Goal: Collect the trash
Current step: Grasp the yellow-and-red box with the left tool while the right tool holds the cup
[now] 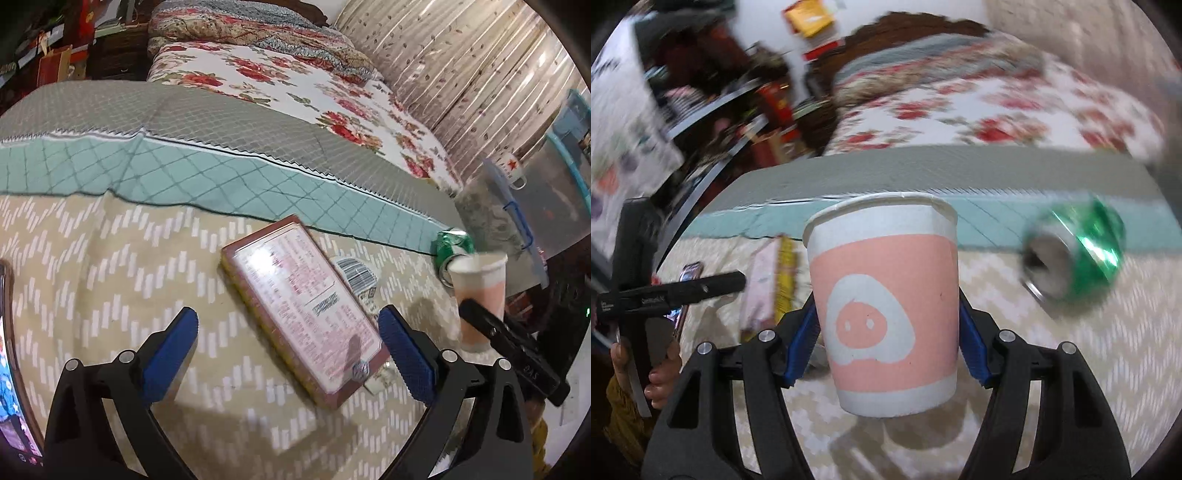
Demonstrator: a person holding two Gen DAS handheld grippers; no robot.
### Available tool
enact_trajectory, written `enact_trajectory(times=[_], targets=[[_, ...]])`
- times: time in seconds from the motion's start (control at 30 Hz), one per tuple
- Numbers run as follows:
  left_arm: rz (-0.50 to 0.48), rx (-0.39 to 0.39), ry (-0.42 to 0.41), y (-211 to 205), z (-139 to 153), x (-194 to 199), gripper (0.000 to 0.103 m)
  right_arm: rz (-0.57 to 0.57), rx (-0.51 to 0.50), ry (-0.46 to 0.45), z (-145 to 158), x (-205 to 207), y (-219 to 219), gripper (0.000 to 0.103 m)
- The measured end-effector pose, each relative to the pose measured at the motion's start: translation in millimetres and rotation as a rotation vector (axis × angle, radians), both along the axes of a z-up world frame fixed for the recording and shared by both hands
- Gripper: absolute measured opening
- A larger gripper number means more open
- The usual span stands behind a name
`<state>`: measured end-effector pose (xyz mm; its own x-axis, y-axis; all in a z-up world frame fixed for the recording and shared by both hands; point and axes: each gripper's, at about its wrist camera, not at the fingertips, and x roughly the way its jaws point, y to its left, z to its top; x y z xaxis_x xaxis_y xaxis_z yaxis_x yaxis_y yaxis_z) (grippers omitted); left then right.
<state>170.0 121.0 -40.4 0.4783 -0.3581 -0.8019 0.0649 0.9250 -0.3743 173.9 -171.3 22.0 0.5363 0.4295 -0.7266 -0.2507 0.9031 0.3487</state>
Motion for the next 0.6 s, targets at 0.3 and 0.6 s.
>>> enact_trajectory(times=[0.3, 0.6], targets=[[-0.01, 0.128, 0.039, -41, -15, 19, 0.094, -0.051, 0.01, 0.08, -31, -19, -29, 0.068], [-0.002, 0.253, 0.006, -37, -19, 6, 0.093, 0.032, -0.049, 0.021, -27, -13, 5, 0.069]])
